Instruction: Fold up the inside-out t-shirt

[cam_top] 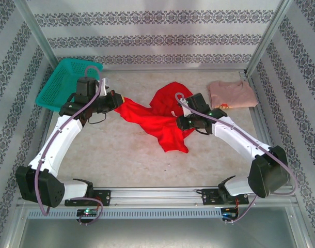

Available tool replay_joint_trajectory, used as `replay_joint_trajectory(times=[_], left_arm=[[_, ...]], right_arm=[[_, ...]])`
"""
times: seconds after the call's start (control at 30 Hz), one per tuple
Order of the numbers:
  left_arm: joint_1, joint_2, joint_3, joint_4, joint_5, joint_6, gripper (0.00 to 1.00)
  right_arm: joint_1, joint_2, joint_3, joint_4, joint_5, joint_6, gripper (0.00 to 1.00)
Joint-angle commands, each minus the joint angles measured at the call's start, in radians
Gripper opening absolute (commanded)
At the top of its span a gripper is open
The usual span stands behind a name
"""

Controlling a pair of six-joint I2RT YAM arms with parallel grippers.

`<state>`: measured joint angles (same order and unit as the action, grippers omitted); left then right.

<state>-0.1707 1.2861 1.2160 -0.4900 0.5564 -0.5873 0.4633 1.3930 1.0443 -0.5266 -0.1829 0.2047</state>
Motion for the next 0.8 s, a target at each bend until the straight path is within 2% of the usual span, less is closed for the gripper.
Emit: replay_joint_trajectory(times=[0.0,0.2,0.23,0.3,0.4,0.5,0.63,0.77], left_arm=[[-0.011,-0.019,0.013,-0.015,0.008,0.027,0.0],[-0.011,-0.02,0.01,-0.012,0.002,0.029,0.0],[-0.01,-0.019,0.012,-0.013,0.001,0.031,0.0],[-0.011,-0.016,0.014,-0.018,0.0,0.037,0.0],[-0.011,-0.016,0.014,-0.017,0.002,0.04,0.0],[-0.011,-0.018,0.011,-0.013,0.001,0.038,0.0],[-0.011,-0.016,0.017,-0.023,-0.004,0.049,0.0],[-0.002,-0.024,0.046,-0.046,-0.036,0.061,0.0]], right_arm=[[-0.044,-0.006,-0.032,0.066,-0.145,0.027,0.22],[-0.054,0.022,-0.043,0.068,-0.123,0.024,0.12],[-0.055,0.016,-0.044,0.069,-0.124,0.025,0.14],[-0.086,-0.015,-0.061,0.114,-0.195,0.048,0.25],[-0.132,-0.03,-0.078,0.185,-0.296,0.096,0.26],[-0.126,0.002,-0.071,0.189,-0.279,0.097,0.1],[-0.122,-0.004,-0.048,0.172,-0.243,0.061,0.02],[-0.15,-0.148,-0.023,0.199,-0.182,0.03,0.0]])
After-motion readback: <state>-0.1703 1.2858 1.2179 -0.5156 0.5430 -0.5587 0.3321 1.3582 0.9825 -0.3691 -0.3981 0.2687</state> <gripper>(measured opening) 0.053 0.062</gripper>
